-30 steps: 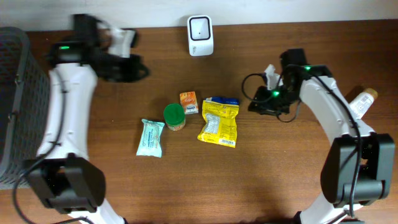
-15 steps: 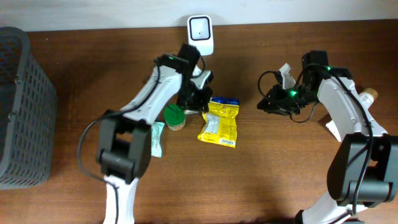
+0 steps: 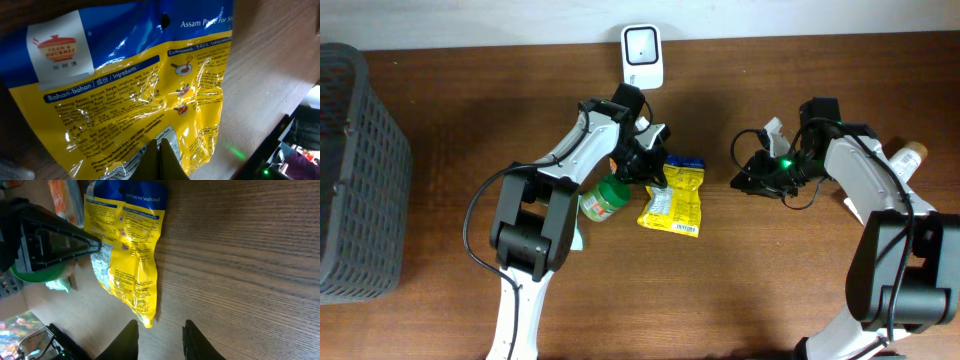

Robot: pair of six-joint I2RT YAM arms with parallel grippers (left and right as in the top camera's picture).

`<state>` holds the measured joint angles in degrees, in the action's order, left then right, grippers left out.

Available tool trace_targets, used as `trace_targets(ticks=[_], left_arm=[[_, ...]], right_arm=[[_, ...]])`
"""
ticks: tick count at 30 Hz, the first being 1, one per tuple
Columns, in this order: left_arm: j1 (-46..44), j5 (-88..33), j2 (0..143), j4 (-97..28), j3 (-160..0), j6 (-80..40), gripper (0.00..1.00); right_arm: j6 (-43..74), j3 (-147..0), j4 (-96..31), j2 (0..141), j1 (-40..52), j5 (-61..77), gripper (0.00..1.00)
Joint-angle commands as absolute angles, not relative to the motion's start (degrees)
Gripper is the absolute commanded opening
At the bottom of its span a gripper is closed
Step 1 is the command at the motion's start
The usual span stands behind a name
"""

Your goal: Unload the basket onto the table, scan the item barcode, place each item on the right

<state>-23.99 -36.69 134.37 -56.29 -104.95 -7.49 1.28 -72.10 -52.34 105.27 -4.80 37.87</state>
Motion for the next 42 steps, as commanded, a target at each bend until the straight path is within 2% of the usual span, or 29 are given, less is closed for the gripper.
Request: trace_targets(ticks=[1, 6, 18, 32, 39, 41, 42], left_arm=[[-23.1, -34.0, 131.8, -57.8, -107.1, -5.9, 0.0], [-22.9, -28.7, 126.9, -59.4, -107.2, -5.5, 0.0], [-26.0, -28.7, 125.8, -60.7, -104.5, -5.3, 0.0], [-27.2, -31.2, 125.8, -52.6, -93.4, -9.9, 0.0], [-26.9, -30.2, 128.1, -48.3, -88.9, -16.2, 0.0], [-26.9, -31.1, 129.3, -48.2, -88.8, -16.5, 0.0], [-26.9, -31.9, 129.8, -48.1, -88.8, -16.7, 0.0]], right_arm=[[0.8, -71.8, -52.2, 105.6, -4.6, 38.8, 0.25], [0.9, -71.8, -51.9, 105.6, -4.6, 38.9, 0.25], [0.9, -71.8, -51.8, 105.6, -4.5, 39.0, 0.25], [0.9, -71.8, -51.6, 105.6, -4.5, 39.0, 0.25], [0.9, -71.8, -52.6, 105.6, -4.4, 39.0, 0.25], [0.9, -71.5, -52.9, 105.6, -4.0, 39.0, 0.26], [0.9, -71.2, -52.9, 105.6, -3.5, 39.0, 0.32]])
